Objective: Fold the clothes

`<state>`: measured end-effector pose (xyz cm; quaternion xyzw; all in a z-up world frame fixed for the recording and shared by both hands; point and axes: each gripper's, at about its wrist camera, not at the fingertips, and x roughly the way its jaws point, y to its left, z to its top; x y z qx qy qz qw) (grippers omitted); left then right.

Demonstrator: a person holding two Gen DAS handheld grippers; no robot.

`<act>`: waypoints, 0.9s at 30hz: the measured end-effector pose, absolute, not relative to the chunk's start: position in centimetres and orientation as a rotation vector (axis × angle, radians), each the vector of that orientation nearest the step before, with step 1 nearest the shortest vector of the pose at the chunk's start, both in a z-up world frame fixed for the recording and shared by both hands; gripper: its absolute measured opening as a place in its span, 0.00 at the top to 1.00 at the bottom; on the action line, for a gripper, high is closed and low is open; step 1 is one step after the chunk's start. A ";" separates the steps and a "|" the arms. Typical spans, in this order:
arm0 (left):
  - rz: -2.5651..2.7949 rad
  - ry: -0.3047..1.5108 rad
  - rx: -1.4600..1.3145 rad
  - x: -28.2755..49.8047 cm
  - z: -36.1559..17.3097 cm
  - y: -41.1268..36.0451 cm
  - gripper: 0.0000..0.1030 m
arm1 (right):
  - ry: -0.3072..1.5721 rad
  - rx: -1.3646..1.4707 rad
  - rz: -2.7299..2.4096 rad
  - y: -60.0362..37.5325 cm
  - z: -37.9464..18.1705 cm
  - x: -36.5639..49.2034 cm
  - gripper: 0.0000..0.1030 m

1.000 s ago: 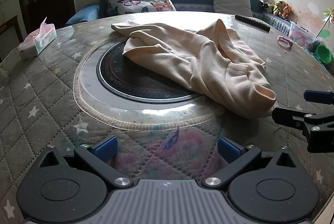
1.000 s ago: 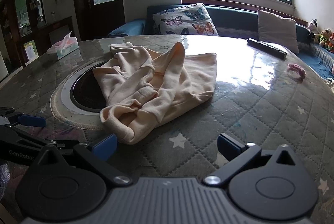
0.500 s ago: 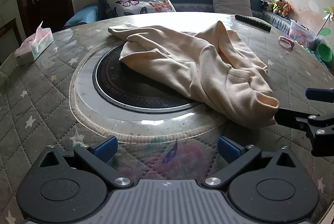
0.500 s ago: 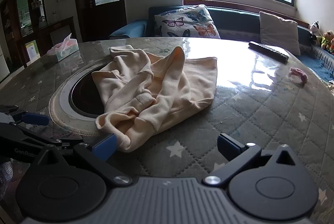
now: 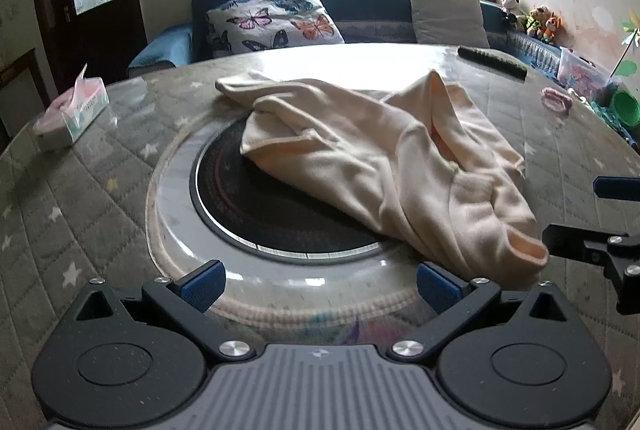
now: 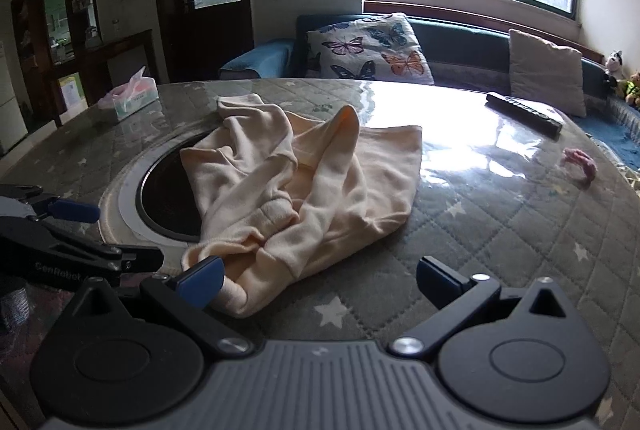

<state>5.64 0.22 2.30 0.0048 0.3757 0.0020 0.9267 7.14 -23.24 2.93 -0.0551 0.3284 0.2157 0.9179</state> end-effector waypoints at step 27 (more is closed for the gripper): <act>-0.067 0.779 -0.005 12.1 3.1 0.6 0.06 | 0.774 -0.038 0.466 -19.8 0.7 25.8 0.50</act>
